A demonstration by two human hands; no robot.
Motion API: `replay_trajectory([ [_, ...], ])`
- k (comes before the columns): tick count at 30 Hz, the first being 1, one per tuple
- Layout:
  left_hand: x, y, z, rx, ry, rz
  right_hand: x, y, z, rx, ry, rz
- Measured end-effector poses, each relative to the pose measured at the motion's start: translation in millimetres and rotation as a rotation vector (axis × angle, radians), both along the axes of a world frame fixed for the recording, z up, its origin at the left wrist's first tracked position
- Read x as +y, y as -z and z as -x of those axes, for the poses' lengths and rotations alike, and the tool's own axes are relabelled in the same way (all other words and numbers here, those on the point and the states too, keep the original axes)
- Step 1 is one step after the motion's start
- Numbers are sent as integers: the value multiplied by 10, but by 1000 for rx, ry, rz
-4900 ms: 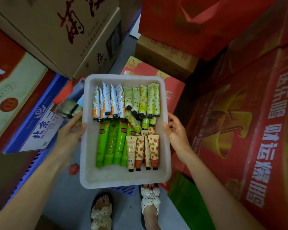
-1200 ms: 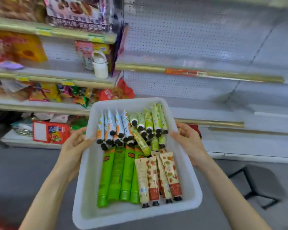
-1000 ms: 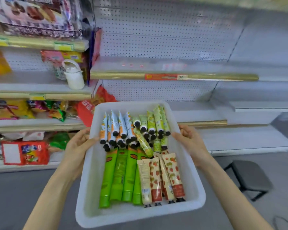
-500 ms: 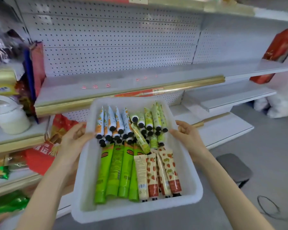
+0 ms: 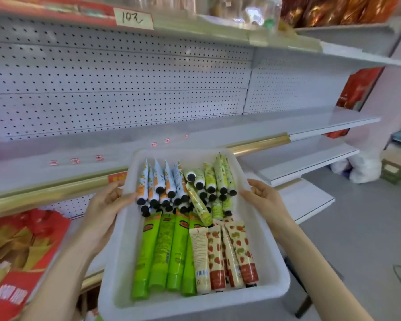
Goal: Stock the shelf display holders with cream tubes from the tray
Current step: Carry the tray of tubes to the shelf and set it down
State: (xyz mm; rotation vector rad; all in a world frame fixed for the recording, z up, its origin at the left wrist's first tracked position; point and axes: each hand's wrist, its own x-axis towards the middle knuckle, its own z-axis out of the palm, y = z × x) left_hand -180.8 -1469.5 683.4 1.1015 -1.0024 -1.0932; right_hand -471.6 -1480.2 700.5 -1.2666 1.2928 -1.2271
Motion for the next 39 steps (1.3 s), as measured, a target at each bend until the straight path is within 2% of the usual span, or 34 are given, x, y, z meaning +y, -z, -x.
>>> replay_trajectory([
  [12, -1208, -352, 1092, 7, -95, 56, -1371, -395, 1090, -15, -32, 35],
  [25, -2740, -544, 1417, -48, 38, 57, -2770, -470, 1490, -16, 57, 63],
  [35, -3640, -636, 1715, -22, -43, 72, -3858, -574, 1810, 116, 53, 82],
  [39, -3965, -650, 1866, 8, -94, 62, -4273, -618, 1947, 109, -7, 71],
])
